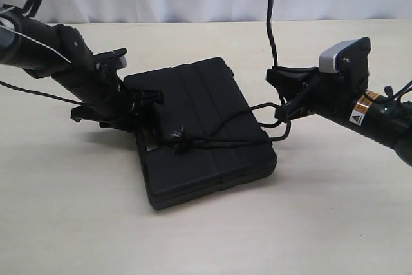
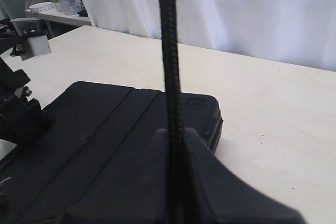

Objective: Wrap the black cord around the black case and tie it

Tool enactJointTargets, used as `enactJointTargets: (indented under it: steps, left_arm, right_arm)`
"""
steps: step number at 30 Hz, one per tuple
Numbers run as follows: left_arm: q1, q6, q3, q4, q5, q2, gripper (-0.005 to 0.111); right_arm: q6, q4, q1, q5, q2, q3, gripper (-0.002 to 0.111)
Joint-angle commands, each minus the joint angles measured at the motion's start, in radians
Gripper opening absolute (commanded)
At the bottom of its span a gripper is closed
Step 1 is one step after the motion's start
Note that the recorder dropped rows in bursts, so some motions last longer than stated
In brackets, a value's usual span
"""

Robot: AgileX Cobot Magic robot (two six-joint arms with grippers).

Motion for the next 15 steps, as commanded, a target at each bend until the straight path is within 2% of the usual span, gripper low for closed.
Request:
enactJointTargets:
  steps: [1, 2, 3, 11, 15]
  left_arm:
    - [0.006, -0.002, -0.005, 0.015, -0.048, 0.031, 0.01]
    - [0.008, -0.002, -0.014, 0.018, -0.046, 0.024, 0.001]
    - [0.011, -0.002, -0.019, 0.018, -0.043, 0.013, 0.0]
    - [0.112, -0.002, -0.037, 0.021, -0.006, -0.089, 0.0]
    - [0.177, 0.014, -0.037, 0.024, 0.023, -0.103, 0.0]
  right_arm:
    - [0.041, -0.005, 0.001, -0.006, 0.002, -0.001, 0.004]
    - [0.057, -0.005, -0.001, -0.011, 0.002, -0.001, 0.004]
    - [0.07, 0.002, -0.001, -0.012, 0.0, -0.001, 0.004]
    - [0.208, 0.021, -0.001, 0.0, -0.071, -0.001, 0.004]
    - [0.21, 0.163, -0.003, 0.074, -0.121, -0.001, 0.004]
